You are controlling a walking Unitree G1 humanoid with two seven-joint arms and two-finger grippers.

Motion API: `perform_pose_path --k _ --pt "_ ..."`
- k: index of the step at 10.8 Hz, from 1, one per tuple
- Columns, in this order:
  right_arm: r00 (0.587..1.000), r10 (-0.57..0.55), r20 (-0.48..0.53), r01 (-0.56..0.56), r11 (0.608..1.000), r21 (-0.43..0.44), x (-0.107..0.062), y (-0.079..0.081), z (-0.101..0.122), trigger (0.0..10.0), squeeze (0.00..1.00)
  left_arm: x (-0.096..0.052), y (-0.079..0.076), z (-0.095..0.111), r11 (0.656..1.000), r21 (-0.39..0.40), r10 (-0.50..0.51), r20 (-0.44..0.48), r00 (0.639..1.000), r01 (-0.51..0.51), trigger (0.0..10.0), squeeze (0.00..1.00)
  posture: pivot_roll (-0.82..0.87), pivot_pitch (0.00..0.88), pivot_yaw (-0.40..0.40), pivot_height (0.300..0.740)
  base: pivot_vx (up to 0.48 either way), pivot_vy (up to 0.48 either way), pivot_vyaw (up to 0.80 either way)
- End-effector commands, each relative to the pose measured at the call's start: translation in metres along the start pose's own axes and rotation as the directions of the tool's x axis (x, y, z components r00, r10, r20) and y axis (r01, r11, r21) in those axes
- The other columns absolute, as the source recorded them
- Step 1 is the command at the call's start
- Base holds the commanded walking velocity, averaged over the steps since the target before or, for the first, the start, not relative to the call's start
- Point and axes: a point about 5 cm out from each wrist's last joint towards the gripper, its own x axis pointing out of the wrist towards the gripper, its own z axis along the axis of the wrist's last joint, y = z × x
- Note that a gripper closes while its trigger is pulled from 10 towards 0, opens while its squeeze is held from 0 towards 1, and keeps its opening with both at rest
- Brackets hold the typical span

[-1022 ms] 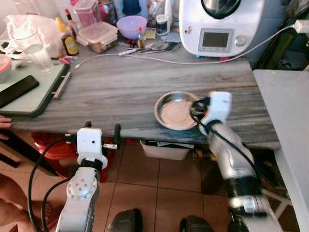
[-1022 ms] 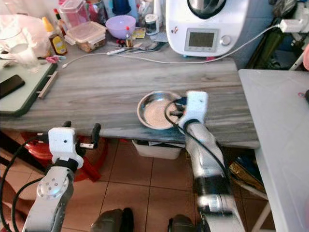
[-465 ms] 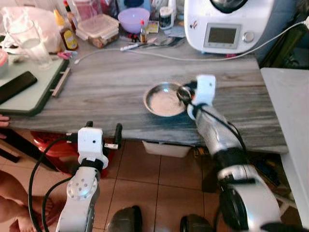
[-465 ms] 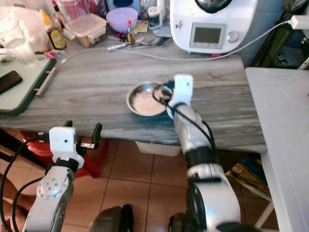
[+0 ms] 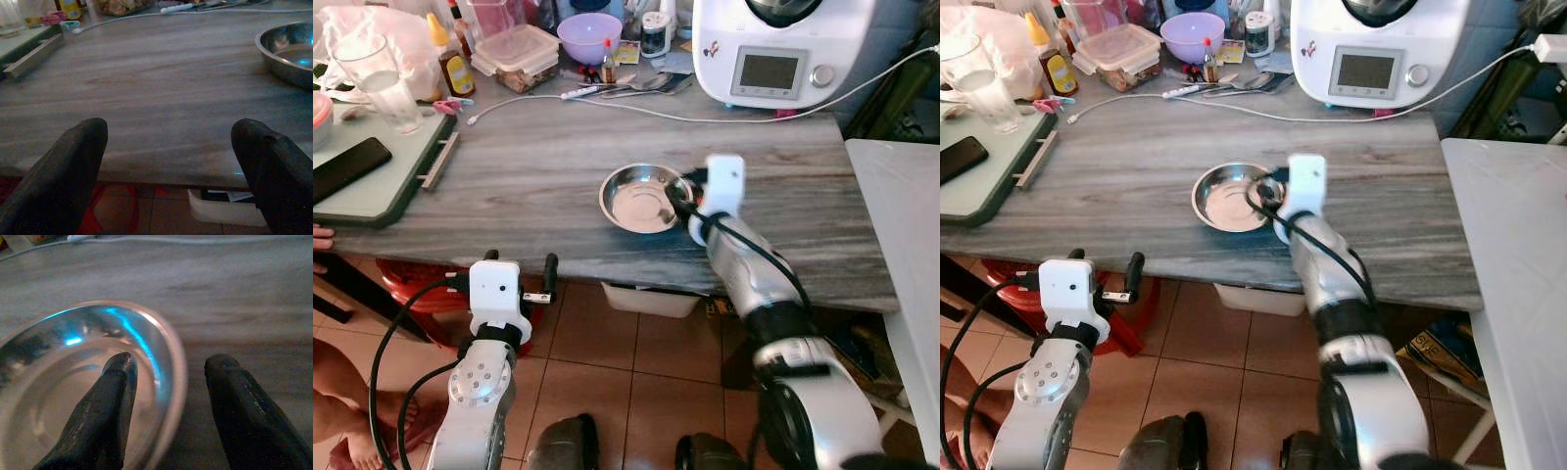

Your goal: Setting the table

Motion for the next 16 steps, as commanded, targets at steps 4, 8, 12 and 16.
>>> perform_pose_path --k 4,8,12,16 --pt "0.964 -0.018 0.266 0.063 0.984 -0.164 -0.061 -0.025 0.014 10.0 1.00 -0.004 0.008 -0.005 0.998 0.012 0.055 -0.034 0.998 -0.055 10.0 0.00 0.02 0.123 0.053 0.740 0.000 0.000 0.00" --pt "0.969 -0.012 0.249 0.046 0.990 -0.133 -0.091 -0.018 -0.012 10.0 1.00 -0.003 0.008 -0.006 0.998 0.005 0.056 -0.041 0.998 -0.056 10.0 0.00 0.02 0.095 0.058 0.740 -0.078 0.000 0.00" --pt "0.970 -0.031 0.242 0.076 0.981 -0.177 -0.091 -0.023 -0.018 10.0 0.00 0.001 0.008 -0.006 0.998 0.000 0.063 -0.031 0.998 -0.063 10.0 0.00 0.02 0.064 0.047 0.740 -0.328 0.000 0.00" --pt "0.971 -0.105 0.214 0.150 0.966 -0.210 -0.090 -0.035 -0.024 10.0 0.00 0.005 0.010 0.001 0.998 0.004 0.070 -0.003 0.998 -0.070 10.0 0.00 0.03 0.077 0.057 0.740 -0.348 0.000 0.00"
